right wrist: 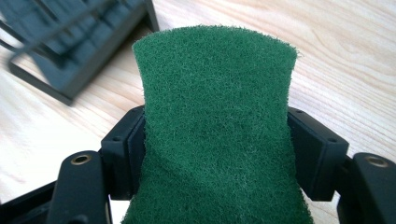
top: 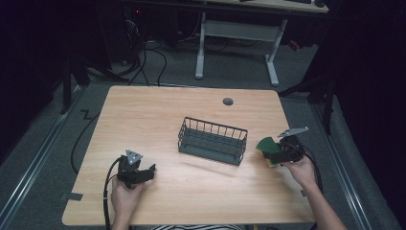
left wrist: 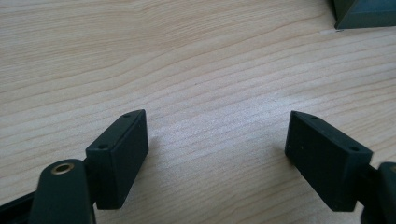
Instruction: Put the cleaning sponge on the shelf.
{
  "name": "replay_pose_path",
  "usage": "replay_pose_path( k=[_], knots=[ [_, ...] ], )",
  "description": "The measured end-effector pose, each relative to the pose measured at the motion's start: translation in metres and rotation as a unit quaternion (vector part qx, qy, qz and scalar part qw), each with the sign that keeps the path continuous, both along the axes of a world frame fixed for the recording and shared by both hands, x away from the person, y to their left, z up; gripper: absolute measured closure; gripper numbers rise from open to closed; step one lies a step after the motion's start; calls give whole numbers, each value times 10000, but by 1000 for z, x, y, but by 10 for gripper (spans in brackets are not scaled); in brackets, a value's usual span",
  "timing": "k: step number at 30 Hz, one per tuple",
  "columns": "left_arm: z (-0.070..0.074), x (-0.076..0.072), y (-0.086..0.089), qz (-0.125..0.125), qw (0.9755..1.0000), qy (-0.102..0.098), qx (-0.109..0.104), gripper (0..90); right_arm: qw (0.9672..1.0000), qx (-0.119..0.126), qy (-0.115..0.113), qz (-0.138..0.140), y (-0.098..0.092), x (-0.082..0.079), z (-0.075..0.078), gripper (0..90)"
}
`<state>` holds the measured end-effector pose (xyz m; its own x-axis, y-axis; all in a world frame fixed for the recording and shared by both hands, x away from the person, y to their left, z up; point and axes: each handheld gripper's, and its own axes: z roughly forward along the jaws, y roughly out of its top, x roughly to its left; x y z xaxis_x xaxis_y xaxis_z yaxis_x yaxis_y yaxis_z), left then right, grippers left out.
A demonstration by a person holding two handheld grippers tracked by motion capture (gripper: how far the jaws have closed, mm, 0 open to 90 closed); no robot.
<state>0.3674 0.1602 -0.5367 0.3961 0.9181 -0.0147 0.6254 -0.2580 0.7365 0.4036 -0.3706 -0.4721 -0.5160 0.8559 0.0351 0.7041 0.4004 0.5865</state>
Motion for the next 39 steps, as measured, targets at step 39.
replay_pose_path(
  k=[39],
  knots=[
    [0, 0, 0, -73, 10000, 6, -7, 220, 9901, -365, -1001, 912, 77, 19, 102, 300]
  ],
)
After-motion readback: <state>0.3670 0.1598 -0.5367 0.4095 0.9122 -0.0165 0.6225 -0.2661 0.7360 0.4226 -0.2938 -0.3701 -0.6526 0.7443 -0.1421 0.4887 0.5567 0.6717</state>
